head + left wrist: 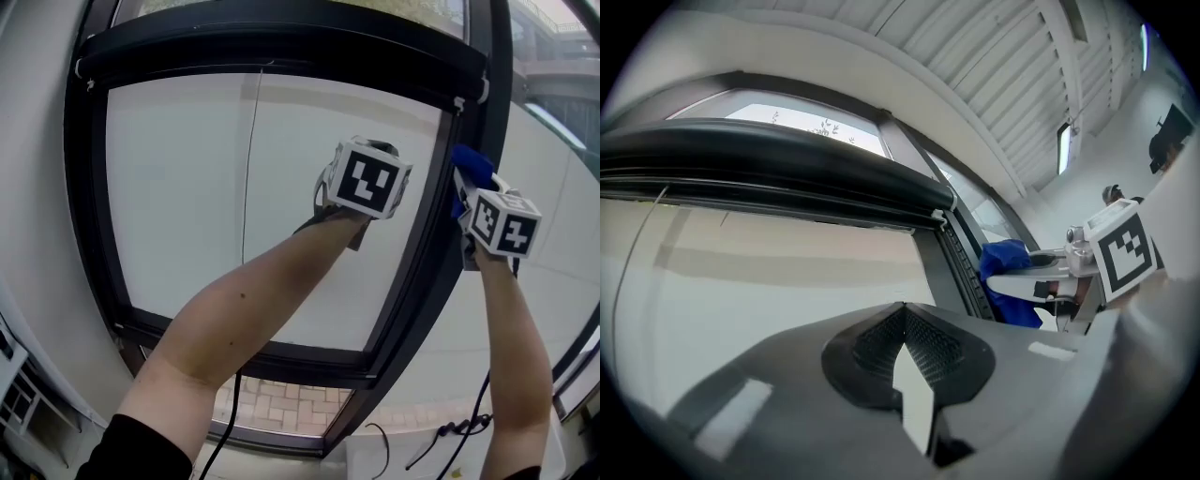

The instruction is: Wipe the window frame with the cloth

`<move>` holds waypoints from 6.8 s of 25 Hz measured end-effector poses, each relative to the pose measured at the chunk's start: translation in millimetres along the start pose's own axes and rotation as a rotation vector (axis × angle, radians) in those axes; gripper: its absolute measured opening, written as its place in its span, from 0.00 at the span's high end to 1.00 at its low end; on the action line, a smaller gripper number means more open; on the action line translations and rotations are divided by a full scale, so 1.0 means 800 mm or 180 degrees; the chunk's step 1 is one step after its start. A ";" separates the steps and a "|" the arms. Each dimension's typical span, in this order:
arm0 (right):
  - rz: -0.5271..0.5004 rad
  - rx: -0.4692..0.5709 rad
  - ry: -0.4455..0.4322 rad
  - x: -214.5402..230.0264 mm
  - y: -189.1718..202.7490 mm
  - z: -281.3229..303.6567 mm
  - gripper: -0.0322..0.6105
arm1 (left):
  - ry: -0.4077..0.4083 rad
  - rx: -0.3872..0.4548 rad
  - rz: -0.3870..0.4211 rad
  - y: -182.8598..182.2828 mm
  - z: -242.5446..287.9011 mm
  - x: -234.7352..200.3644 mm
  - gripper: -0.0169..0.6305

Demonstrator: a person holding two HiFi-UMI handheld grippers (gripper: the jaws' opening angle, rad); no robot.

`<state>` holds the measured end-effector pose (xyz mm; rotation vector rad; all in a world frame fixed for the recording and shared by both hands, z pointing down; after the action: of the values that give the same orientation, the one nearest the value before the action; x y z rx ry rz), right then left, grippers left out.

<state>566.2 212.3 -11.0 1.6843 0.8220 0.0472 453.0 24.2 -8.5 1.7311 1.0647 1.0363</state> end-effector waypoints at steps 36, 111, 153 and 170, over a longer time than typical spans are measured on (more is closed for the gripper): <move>0.0118 -0.0144 -0.0203 -0.051 0.129 -0.044 0.73 | 0.0481 -0.0162 -0.0279 0.123 -0.030 0.059 0.99; 0.0550 -0.0953 -0.0055 -0.191 0.424 -0.136 0.72 | 0.0693 -0.1070 -0.0603 0.430 -0.120 0.143 0.99; 0.1328 -0.1827 -0.0291 -0.237 0.548 -0.174 0.72 | 0.0760 -0.1585 -0.0745 0.541 -0.169 0.159 0.99; 0.1459 -0.2124 -0.0404 -0.254 0.587 -0.183 0.72 | 0.0874 -0.1744 -0.0750 0.574 -0.182 0.166 0.99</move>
<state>577.5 203.7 521.3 1.1864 0.2573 0.4738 468.8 46.0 490.6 1.0228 1.0007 1.2900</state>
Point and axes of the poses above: the fingertips, and each gripper's own axes: z forward along the fingers, x to its right, y out of its underside, the point moved 9 cm from there along -z, backward along the fingers, and after that the axes turned 11 degrees about -y, right-handed, at the moved point
